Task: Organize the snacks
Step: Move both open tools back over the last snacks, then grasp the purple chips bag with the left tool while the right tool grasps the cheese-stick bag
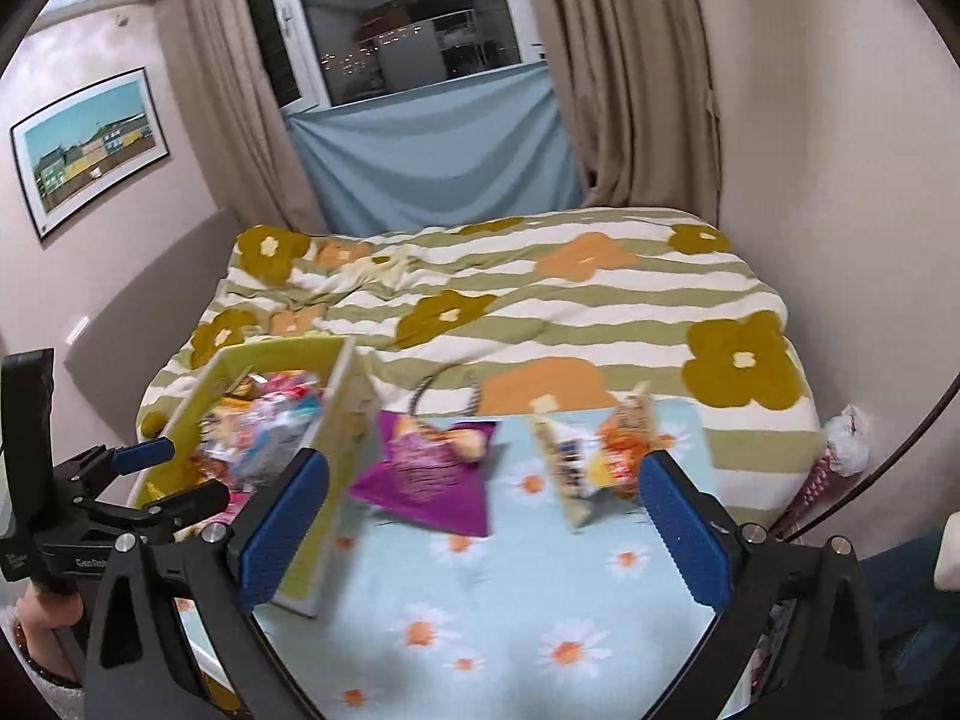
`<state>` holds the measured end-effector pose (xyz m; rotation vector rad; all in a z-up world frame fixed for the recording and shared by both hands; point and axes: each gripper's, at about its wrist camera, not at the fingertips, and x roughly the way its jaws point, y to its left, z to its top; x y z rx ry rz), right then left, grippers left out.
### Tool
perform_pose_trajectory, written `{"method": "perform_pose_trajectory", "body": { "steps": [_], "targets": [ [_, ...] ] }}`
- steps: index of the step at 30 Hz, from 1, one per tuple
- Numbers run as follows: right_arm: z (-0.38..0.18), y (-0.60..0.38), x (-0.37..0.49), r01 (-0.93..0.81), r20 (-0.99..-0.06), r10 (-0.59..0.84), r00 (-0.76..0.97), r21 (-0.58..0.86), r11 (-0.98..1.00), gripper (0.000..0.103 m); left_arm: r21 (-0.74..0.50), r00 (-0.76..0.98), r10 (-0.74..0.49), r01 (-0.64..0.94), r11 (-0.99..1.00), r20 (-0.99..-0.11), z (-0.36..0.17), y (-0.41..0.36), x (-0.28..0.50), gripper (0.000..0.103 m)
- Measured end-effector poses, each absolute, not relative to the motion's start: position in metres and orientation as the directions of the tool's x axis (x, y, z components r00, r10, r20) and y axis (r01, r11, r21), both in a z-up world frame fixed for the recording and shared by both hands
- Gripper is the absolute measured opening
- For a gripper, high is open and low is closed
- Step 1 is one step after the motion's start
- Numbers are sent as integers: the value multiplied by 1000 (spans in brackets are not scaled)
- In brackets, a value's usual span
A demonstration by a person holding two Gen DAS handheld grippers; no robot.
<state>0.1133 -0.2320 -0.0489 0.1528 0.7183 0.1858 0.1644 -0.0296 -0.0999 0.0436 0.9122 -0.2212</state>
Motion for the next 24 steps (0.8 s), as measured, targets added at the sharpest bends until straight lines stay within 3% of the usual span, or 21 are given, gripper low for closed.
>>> {"method": "perform_pose_trajectory", "body": {
  "steps": [7, 13, 18, 24],
  "targets": [
    [-81, -286, 149, -159, -669, 275, 690, 230, 960, 103, 10, 519, -83, 174, 985, -851, -151, -93, 217, 103],
    [-124, -303, 193, -262, -717, 329, 614, 209, 942, 103, 154, 468, 80, 120, 981, -880, -203, -129, 266, 103],
    [-160, -314, 227, -314, -734, 405, 546, 268, 911, 103, 192, 439, 142, 71, 979, -887, -230, -129, 291, 103],
    [-173, -311, 247, -421, -728, 451, 517, 243, 874, 103, 230, 399, 189, 57, 972, -897, -256, -131, 309, 103]
  ]
}}
